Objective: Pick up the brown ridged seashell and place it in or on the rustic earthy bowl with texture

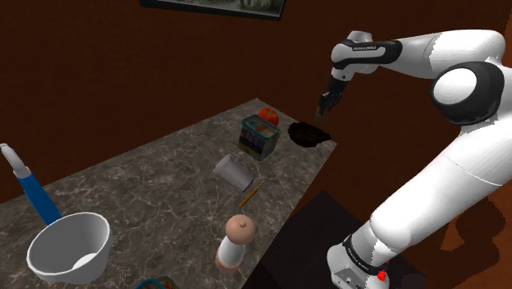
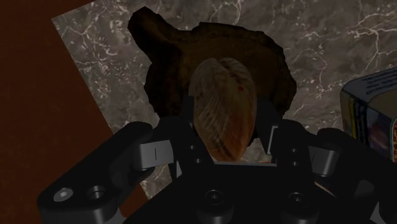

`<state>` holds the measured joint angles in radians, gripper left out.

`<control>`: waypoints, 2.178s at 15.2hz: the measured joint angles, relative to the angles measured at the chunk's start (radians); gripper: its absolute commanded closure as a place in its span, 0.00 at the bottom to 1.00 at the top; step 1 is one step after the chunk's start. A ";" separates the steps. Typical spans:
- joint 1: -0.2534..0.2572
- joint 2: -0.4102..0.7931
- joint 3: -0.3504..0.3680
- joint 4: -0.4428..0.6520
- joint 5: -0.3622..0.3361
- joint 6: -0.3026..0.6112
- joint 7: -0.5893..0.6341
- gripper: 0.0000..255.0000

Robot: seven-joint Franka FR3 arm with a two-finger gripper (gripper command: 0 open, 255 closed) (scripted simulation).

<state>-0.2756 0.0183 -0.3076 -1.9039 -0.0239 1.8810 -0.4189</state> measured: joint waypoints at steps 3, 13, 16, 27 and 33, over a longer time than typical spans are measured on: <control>-0.001 0.010 -0.001 -0.029 0.003 0.039 -0.003 1.00; -0.004 0.052 -0.002 -0.115 0.016 0.165 -0.010 1.00; -0.004 0.054 -0.002 -0.121 0.017 0.173 -0.011 1.00; -0.004 0.046 -0.002 -0.120 0.014 0.164 -0.009 0.00; -0.001 0.020 -0.001 -0.034 0.006 0.055 -0.003 0.00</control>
<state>-0.2763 0.0380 -0.3081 -1.9383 -0.0178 1.9356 -0.4219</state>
